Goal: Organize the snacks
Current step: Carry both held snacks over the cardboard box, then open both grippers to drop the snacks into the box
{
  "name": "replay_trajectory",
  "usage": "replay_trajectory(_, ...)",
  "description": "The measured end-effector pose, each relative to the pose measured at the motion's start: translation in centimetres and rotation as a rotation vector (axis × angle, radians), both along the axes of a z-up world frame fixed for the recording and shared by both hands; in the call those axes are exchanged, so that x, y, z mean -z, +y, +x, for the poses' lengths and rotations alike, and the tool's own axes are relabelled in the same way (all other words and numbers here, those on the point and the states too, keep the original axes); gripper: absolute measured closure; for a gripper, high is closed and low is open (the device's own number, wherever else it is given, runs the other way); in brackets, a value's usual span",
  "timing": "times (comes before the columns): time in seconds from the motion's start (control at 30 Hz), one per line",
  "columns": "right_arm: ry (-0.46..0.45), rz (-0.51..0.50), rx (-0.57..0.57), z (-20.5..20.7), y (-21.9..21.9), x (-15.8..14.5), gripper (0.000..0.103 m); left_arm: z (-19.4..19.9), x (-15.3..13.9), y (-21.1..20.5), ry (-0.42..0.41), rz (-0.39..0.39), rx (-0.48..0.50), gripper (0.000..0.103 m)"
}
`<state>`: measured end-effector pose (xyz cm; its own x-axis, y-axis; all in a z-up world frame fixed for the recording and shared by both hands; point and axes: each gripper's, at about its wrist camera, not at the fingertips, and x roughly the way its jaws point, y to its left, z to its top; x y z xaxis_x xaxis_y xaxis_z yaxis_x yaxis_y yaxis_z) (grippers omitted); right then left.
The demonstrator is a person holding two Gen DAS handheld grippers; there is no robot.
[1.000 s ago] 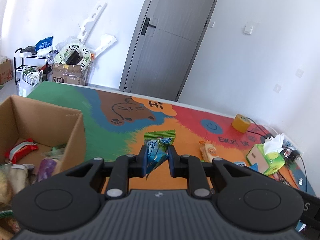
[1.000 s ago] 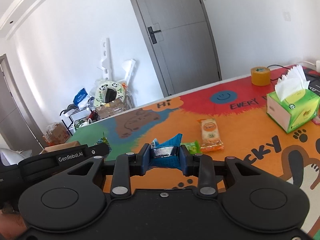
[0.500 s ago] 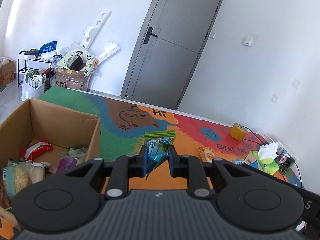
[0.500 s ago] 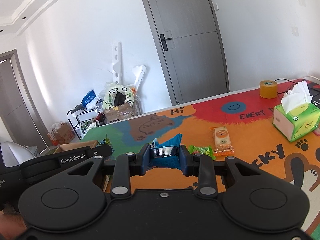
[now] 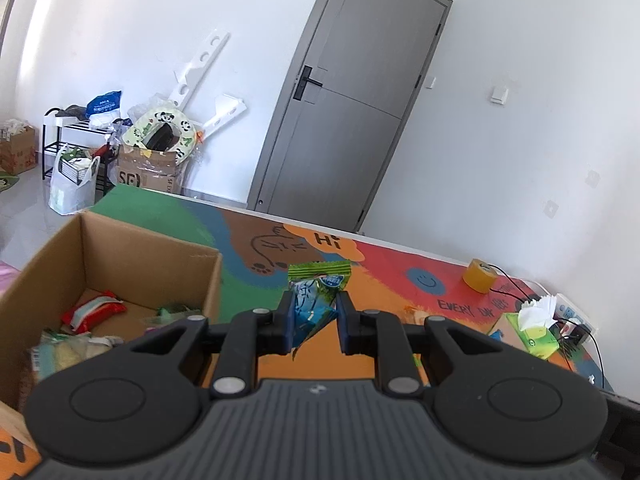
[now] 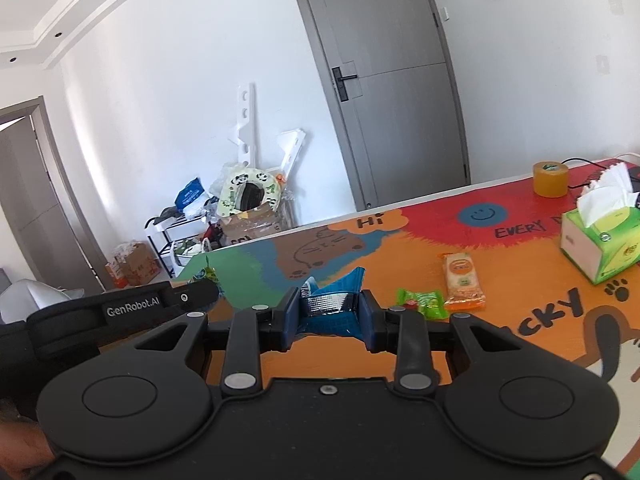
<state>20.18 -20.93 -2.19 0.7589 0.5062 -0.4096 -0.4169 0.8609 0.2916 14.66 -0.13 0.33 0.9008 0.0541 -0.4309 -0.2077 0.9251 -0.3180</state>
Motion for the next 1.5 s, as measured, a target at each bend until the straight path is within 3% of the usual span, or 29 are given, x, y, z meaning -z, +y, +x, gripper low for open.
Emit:
replay_trajectory(0.37, -0.002, 0.018, -0.089, 0.0, 4.6, -0.4, 0.071, -2.8, -0.8, 5.1, -0.019, -0.017, -0.088, 0.083)
replay_trajectory(0.73, -0.018, 0.005, -0.190, -0.3, 10.2, -0.9, 0.071, -3.7, 0.2, 10.3, 0.021, -0.052, -0.184, 0.082)
replay_trajectory(0.87, -0.019, -0.006, -0.214, -0.2, 11.9, -1.1, 0.071, -4.0, 0.4, 11.7, 0.047, -0.065, -0.221, 0.067)
replay_trajectory(1.13, -0.003, -0.012, -0.259, 0.2, 15.3, -0.9, 0.071, -5.5, 0.5, 14.5, 0.042, -0.071, -0.276, 0.063)
replay_trajectory(1.23, -0.027, 0.017, -0.283, 0.2, 16.3, -1.1, 0.070, -5.8, 0.5, 15.6, 0.050, -0.084, -0.310, 0.056)
replay_trajectory(1.27, -0.037, 0.032, -0.292, 0.1, 16.5, -1.3, 0.068, -5.9, 0.5, 15.9, 0.053, -0.084, -0.320, 0.054)
replay_trajectory(1.37, -0.050, 0.050, -0.296, -0.2, 16.3, -1.7, 0.044, -6.1, 0.2, 16.2, 0.059, -0.079, -0.337, 0.045)
replay_trajectory(1.5, -0.030, 0.050, -0.258, 0.1, 14.7, -1.7, 0.041, -5.9, -0.2, 14.9, 0.055, -0.062, -0.323, 0.022)
